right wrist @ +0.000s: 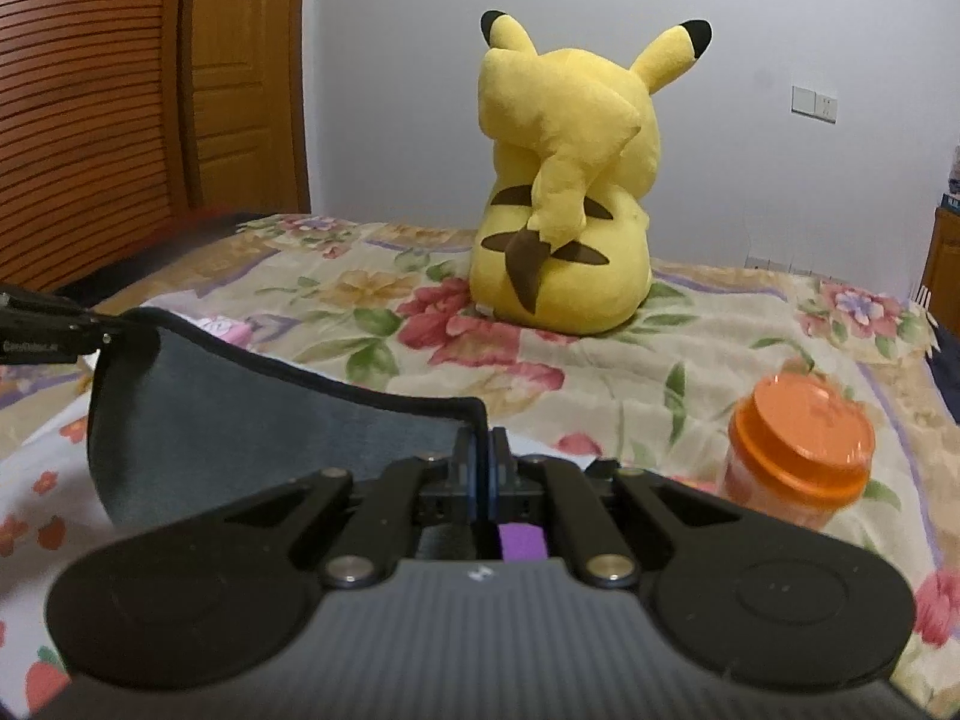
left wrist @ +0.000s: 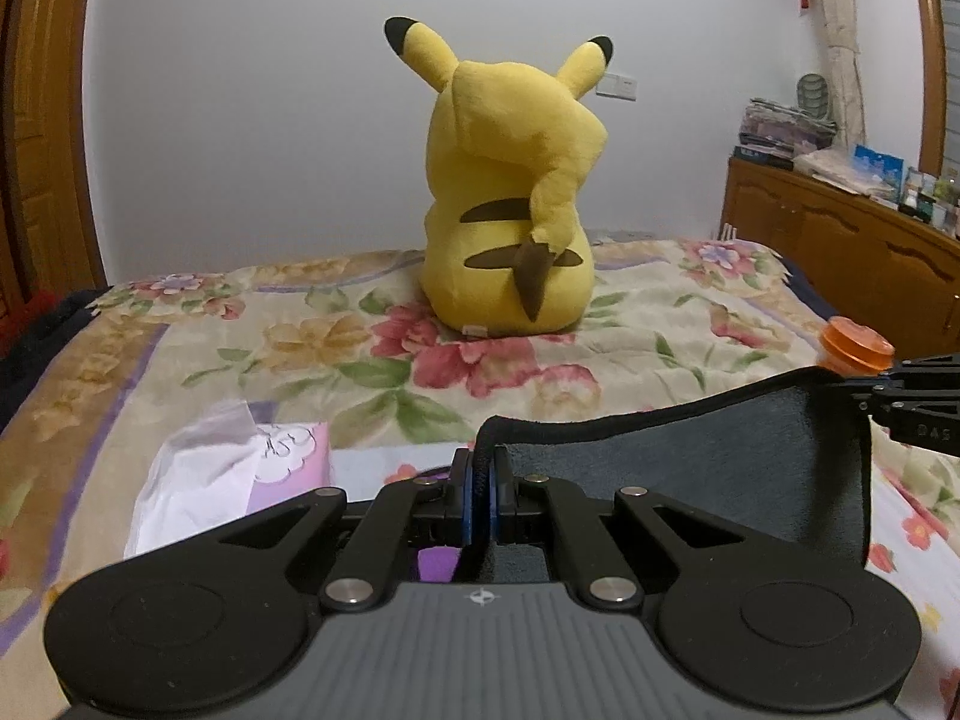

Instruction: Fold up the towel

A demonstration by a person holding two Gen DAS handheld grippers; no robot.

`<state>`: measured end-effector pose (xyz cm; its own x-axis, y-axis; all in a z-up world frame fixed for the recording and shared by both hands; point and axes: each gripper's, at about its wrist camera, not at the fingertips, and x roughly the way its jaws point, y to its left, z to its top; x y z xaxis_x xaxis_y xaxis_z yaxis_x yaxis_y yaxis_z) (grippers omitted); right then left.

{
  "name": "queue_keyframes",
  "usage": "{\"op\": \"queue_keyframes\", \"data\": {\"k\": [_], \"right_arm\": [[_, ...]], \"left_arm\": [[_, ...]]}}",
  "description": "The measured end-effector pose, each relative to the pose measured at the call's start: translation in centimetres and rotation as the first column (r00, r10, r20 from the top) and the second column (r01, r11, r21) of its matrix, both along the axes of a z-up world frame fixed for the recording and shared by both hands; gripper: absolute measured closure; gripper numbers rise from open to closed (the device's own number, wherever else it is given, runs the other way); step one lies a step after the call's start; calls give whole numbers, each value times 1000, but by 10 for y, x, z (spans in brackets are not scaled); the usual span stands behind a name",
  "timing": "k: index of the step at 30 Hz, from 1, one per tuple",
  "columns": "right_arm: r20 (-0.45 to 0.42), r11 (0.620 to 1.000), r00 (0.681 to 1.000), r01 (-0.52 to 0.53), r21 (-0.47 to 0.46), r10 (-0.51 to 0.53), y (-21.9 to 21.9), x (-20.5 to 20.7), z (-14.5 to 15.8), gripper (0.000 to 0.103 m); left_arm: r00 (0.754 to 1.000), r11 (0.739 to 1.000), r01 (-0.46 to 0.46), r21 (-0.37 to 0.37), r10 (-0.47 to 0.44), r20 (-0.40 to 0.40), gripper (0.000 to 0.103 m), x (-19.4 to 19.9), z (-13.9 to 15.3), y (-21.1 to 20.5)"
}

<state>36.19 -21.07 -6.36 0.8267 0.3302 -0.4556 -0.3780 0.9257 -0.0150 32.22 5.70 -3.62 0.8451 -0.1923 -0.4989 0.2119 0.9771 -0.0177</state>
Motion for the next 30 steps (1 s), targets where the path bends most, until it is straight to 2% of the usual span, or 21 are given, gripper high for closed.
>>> {"op": "queue_keyframes", "data": {"k": [6, 16, 30], "right_arm": [[28, 1000, 999, 17, -11, -17, 1, 17, 0, 99], [34, 998, 998, 51, -24, -50, 2, 45, -19, 99], [-72, 995, 994, 84, -47, -87, 5, 77, -69, 98]], "left_arm": [[1000, 1000, -14, -5, 14, -7, 95, 24, -7, 0], [999, 999, -40, -17, 40, -14, 95, 62, -24, -1], [992, 997, -50, 52, 56, -110, 92, 95, -76, -5]]}}
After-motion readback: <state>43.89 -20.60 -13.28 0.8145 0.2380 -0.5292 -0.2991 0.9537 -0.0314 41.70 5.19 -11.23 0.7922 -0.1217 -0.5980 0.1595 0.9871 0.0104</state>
